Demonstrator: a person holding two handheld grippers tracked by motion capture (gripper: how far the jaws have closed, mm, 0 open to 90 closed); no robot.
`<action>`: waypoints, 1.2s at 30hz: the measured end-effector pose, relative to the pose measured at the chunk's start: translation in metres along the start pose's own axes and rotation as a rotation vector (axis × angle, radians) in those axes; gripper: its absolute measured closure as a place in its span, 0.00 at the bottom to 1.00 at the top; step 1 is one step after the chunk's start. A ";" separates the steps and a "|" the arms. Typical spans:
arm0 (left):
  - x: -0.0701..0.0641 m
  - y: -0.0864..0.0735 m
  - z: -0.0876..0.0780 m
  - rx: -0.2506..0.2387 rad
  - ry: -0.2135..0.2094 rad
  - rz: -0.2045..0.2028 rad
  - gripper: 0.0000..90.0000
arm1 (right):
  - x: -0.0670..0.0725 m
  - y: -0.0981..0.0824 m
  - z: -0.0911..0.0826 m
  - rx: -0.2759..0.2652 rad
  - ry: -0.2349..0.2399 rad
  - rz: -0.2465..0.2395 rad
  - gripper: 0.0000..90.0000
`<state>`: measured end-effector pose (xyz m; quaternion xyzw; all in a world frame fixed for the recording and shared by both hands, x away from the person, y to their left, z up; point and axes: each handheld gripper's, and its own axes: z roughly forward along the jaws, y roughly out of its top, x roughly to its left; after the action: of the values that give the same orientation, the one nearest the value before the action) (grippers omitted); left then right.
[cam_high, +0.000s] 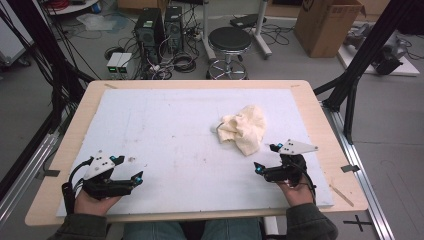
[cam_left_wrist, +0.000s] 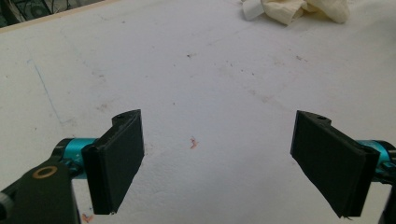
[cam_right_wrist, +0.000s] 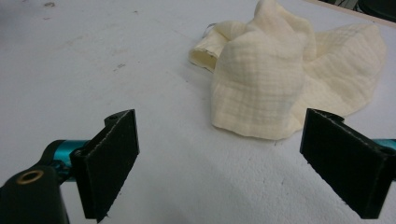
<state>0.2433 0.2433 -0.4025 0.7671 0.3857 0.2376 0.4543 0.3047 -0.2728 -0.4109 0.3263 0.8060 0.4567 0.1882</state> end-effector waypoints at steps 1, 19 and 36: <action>0.000 0.000 0.000 0.000 0.000 0.000 0.20 | 0.000 0.000 0.000 -0.002 -0.003 -0.004 0.12; 0.000 -0.001 0.004 0.002 -0.004 0.001 0.20 | -0.003 -0.003 0.005 0.014 0.001 -0.007 0.12; 0.000 -0.003 -0.001 -0.008 0.010 -0.003 0.20 | 0.000 -0.001 0.007 0.010 0.009 -0.030 0.12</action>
<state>0.2418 0.2448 -0.4045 0.7634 0.3880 0.2424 0.4559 0.3082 -0.2693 -0.4154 0.3130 0.8138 0.4515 0.1896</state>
